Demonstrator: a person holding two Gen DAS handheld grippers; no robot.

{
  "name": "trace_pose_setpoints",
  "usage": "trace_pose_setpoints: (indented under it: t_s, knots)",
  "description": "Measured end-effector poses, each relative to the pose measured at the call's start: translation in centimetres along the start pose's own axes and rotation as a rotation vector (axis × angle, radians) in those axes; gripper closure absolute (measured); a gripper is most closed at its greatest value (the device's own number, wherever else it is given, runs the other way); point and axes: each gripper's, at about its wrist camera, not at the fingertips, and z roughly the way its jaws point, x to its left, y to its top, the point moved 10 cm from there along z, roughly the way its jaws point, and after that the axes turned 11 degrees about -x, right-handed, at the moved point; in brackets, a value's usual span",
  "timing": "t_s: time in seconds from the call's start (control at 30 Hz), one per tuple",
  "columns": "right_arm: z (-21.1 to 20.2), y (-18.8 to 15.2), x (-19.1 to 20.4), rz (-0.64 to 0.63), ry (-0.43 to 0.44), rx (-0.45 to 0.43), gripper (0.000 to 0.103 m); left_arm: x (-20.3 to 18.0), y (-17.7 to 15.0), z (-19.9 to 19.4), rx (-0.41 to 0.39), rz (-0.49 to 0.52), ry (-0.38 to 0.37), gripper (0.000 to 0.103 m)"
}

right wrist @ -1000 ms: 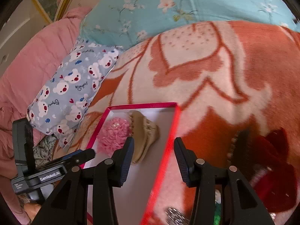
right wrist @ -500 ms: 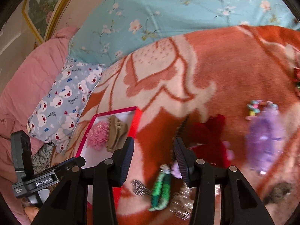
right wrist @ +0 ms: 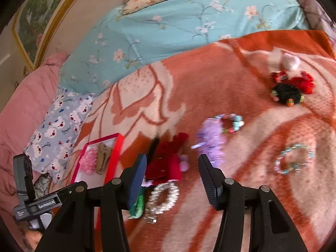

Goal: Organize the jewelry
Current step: 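Grasp the purple scrunchie with the right tool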

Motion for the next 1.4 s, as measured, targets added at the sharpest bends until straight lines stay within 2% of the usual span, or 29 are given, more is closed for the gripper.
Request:
trace_pose_setpoints:
  t_s: [0.33, 0.67, 0.7, 0.73, 0.77, 0.9, 0.97, 1.0, 1.03, 1.07, 1.1, 1.4]
  knots:
    - [0.9, 0.0, -3.6, 0.043, -0.052, 0.013, 0.049, -5.7, -0.1, 1.8, 0.027, 0.076, -0.077, 0.032]
    - [4.7, -0.7, -4.8, 0.061, -0.034, 0.076, 0.051, -10.7, -0.2, 5.8, 0.065, 0.154, -0.126, 0.032]
    - [4.9, -0.8, -5.3, 0.068, -0.037, 0.082, 0.059, -11.1, -0.2, 6.0, 0.066, 0.160, -0.132, 0.032]
    - [5.0, -0.9, -5.6, 0.073, -0.038, 0.087, 0.082, -11.6, -0.2, 6.3, 0.067, 0.168, -0.139, 0.032]
    - [5.0, -0.9, -5.9, 0.081, -0.041, 0.090, 0.091, -12.1, -0.2, 6.6, 0.068, 0.177, -0.146, 0.032]
    - [3.8, -0.4, -6.8, 0.101, -0.044, 0.049, 0.092, -13.2, -0.6, 8.1, 0.075, 0.208, -0.141, 0.033]
    - [3.1, 0.1, -7.0, 0.115, -0.037, 0.030, 0.092, -13.5, -1.2, 9.2, 0.094, 0.227, -0.130, 0.053]
    - [2.6, 0.4, -7.0, 0.117, -0.034, 0.020, 0.092, -13.6, -1.5, 9.5, 0.106, 0.228, -0.132, 0.076]
    - [2.3, 0.7, -7.0, 0.118, -0.032, 0.012, 0.092, -13.6, -1.8, 9.9, 0.122, 0.224, -0.141, 0.094]
    - [2.1, 0.9, -6.9, 0.119, -0.028, 0.006, 0.092, -13.7, -2.0, 10.0, 0.134, 0.210, -0.157, 0.100]
    - [1.8, 1.1, -6.9, 0.120, -0.024, 0.000, 0.092, -13.7, -2.0, 10.0, 0.131, 0.207, -0.159, 0.103]
    - [0.0, 2.5, -5.5, 0.120, 0.010, -0.044, 0.093, -13.1, -0.3, 5.9, 0.027, 0.213, -0.161, 0.103]
